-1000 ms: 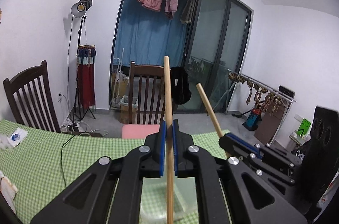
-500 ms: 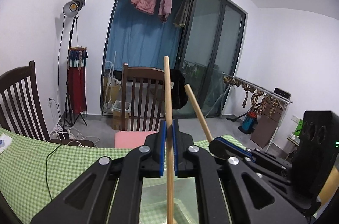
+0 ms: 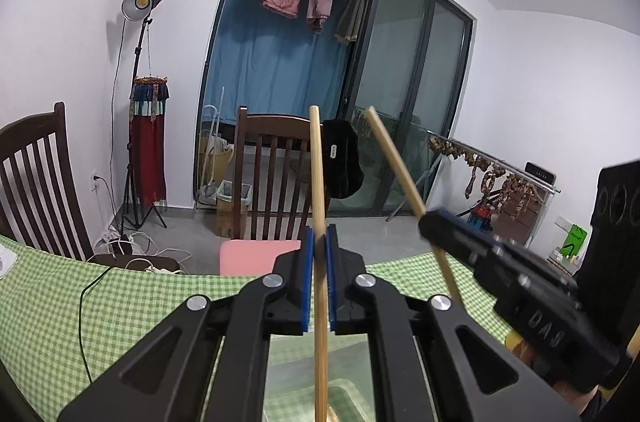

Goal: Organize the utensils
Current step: 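Lower both held chopsticks upright into the clear plastic container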

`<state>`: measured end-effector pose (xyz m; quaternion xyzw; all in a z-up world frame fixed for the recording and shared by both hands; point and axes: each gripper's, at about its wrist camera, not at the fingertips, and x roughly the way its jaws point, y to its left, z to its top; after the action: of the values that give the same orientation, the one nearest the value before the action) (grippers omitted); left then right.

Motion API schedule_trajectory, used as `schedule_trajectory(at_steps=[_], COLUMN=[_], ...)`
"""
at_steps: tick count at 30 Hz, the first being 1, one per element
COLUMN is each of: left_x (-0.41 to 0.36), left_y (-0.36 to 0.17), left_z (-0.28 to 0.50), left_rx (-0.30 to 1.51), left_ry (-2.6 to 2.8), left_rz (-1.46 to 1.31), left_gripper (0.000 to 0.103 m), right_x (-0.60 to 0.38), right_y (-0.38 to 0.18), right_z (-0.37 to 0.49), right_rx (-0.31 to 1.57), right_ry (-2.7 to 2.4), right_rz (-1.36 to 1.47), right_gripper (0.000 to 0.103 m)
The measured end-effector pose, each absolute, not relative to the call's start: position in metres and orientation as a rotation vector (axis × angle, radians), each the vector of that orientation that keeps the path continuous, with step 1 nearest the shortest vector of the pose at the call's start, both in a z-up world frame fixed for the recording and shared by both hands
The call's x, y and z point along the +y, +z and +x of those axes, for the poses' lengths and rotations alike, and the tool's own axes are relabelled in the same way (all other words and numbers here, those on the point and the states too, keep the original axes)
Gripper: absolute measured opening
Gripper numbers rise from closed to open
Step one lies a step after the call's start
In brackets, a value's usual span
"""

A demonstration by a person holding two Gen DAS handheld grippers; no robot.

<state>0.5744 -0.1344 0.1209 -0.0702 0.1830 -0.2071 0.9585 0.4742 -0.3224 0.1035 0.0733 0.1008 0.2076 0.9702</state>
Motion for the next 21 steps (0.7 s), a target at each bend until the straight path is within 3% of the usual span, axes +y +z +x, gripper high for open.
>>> schedule_trajectory(at_steps=[21], left_x=[-0.13], left_y=[0.085], left_z=[0.541], left_rx=[0.411], left_ry=[-0.406], left_rz=[-0.113], left_gripper=[0.003], right_x=[-0.329], right_y=[0.082], right_z=[0.462], right_rx=[0.205], right_ry=[0.413], right_rz=[0.139], right_gripper=[0.006])
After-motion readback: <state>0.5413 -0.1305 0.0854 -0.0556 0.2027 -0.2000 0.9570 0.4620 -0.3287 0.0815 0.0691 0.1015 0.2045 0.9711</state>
